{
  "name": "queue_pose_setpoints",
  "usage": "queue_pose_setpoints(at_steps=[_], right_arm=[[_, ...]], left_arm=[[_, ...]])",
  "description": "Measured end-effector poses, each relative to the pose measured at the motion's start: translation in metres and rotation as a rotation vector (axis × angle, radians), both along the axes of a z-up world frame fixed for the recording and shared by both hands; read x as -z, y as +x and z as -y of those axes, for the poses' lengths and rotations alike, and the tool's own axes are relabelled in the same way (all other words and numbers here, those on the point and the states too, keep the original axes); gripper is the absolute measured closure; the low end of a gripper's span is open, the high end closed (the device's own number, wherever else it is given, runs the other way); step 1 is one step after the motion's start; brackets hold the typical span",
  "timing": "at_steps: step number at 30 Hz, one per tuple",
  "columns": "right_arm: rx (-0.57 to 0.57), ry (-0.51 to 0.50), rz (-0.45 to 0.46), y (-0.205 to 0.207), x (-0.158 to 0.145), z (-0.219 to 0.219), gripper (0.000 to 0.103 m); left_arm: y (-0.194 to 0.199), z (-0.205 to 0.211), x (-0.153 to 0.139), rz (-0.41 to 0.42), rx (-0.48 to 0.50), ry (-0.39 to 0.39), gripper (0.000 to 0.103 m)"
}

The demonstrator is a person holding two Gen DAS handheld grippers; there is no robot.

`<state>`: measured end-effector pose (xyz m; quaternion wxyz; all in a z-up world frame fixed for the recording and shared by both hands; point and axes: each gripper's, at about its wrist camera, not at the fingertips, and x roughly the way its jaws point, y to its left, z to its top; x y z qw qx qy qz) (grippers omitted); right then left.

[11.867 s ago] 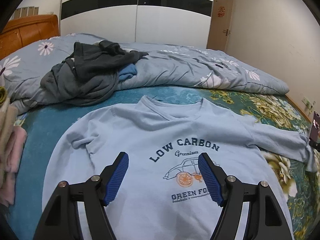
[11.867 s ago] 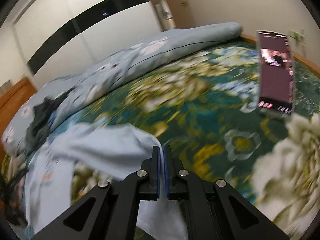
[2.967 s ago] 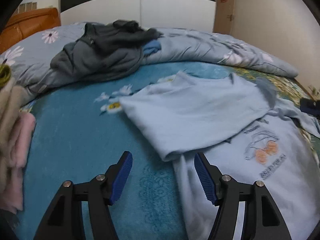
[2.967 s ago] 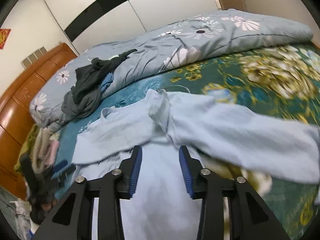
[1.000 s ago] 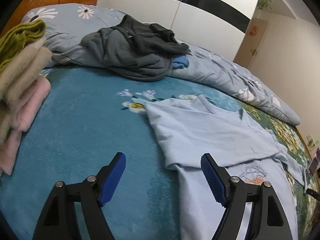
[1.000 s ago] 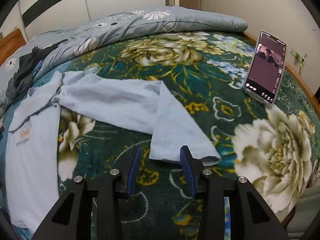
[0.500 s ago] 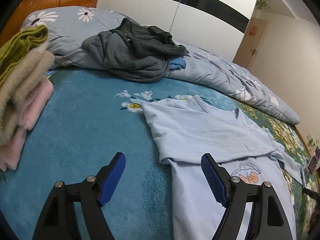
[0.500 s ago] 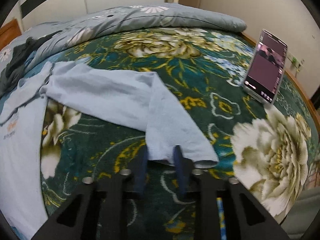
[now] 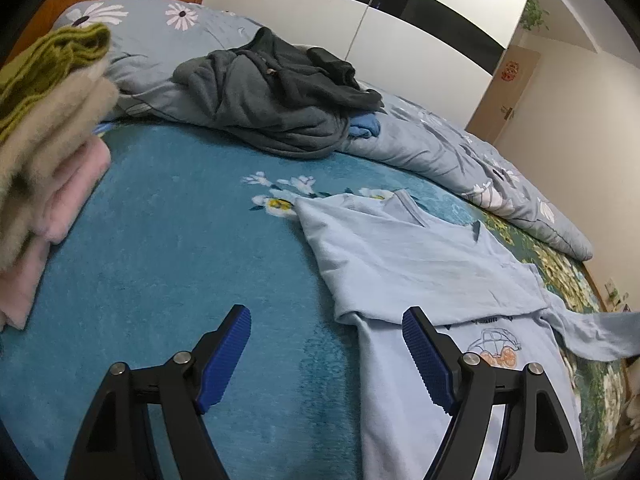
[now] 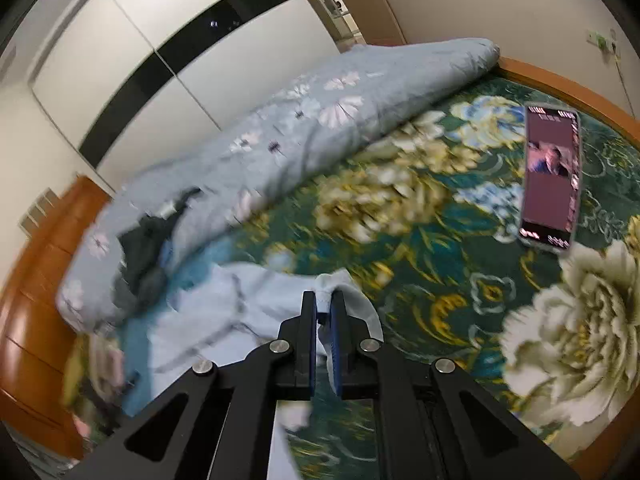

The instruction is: Fold clothes

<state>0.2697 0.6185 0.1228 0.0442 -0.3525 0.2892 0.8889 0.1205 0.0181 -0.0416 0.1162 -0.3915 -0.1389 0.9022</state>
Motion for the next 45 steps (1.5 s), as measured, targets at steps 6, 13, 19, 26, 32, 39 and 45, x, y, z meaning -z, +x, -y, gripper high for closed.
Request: queue_pose_setpoints(at_steps=[6,13,19,26,32,39,45], right_arm=[[-0.099,-0.108,-0.136,-0.038,-0.061,0.028,0.097],[-0.287,-0.116,-0.072,-0.123,-0.043,0.125,0.097],[-0.453,-0.125,0.004,-0.198,-0.012,0.215,0.097],[-0.678,-0.113,0.083,-0.243,0.035,0.335,0.097],[-0.764,-0.062,0.216,-0.263,0.099,0.407,0.097],[-0.755,-0.06,0.33,-0.273,0.151,0.43,0.094],[-0.756,-0.087,0.304,-0.271,0.146,0.422,0.073]], left_arm=[[-0.006,0.019,0.001,0.003,-0.026,0.035,0.022],[-0.012,0.03,0.002,0.017,-0.028,0.066,0.021],[-0.013,0.043,-0.007,-0.003,-0.037,0.075,0.021],[-0.014,0.061,-0.006,0.004,-0.061,0.078,0.021],[-0.015,0.065,-0.001,0.014,-0.056,0.083,0.021],[-0.015,0.061,0.002,0.014,-0.026,0.1,0.021],[-0.023,0.042,0.002,0.005,0.052,0.111,0.021]])
